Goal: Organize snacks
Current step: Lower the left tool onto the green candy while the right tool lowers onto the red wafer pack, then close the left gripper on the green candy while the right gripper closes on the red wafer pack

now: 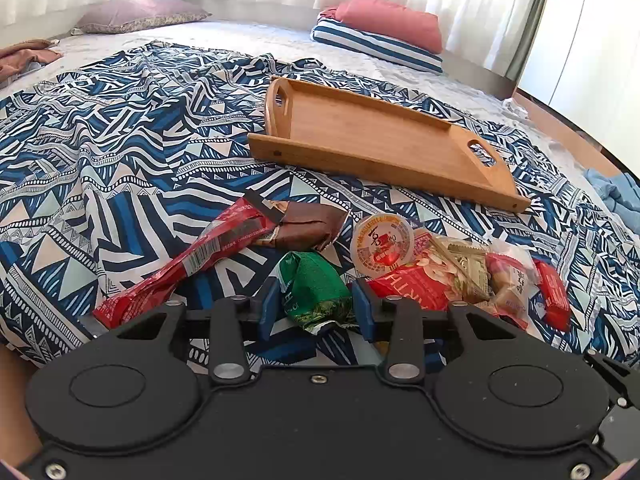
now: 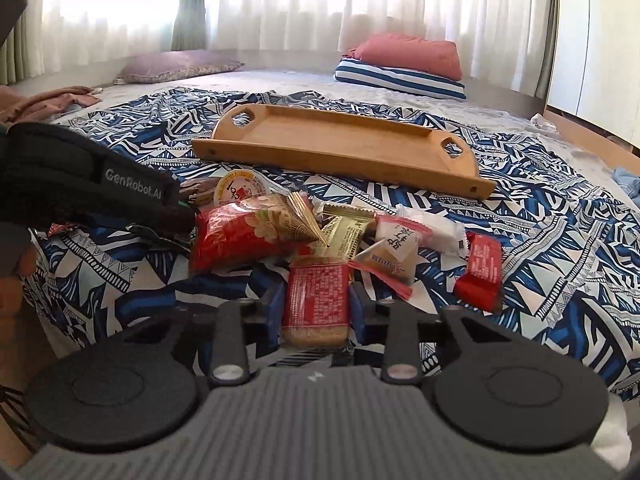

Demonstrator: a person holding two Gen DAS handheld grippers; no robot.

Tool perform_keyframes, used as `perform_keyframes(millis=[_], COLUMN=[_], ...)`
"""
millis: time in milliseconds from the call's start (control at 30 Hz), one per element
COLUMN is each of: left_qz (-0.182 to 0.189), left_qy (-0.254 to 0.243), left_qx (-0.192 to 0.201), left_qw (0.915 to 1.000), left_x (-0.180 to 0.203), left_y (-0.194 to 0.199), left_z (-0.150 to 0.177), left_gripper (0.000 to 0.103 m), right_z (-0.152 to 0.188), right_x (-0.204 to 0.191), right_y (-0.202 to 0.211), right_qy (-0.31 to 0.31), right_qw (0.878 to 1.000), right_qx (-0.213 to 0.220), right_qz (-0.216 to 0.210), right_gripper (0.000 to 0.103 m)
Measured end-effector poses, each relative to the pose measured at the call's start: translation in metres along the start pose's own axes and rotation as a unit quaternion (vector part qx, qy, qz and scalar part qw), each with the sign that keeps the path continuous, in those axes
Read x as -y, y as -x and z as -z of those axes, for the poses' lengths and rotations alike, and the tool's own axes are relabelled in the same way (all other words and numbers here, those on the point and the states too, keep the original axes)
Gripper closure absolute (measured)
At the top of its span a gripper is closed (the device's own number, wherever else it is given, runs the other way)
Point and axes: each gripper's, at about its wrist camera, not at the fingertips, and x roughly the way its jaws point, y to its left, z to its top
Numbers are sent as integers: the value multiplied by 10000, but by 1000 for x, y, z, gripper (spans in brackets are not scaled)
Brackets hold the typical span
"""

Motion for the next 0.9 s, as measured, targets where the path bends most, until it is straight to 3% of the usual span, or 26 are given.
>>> perform_keyframes(millis=[500, 600, 667, 733, 867, 900], left_qz=[-3, -28, -27, -44, -69, -72], left_qy=[-110, -123, -126, -139, -130, -123], left_qx=[93, 76, 53, 42, 24, 16], left_qw=[9999, 9999, 9999, 9999, 9999, 9999], left_x=[1, 1, 1, 0, 0, 0], left_y=[13, 13, 12, 13, 12, 12], left_z=[-1, 0, 1, 2, 3, 3], left_gripper=[66, 66, 66, 66, 66, 66], right_z=[-6, -6, -4, -4, -7, -7], right_x=[9, 9, 8, 7, 6, 6], right_y=[8, 3, -1, -4, -13, -17], right_qy=[-189, -101, -46, 17, 57, 19], right_qw=[9997, 9999, 9999, 10000, 10000, 9999], right_qx=[132, -25, -64, -44, -78, -127], right_qz=[109, 89, 84, 46, 1, -24], right_gripper=[65, 62, 49, 45, 44, 48])
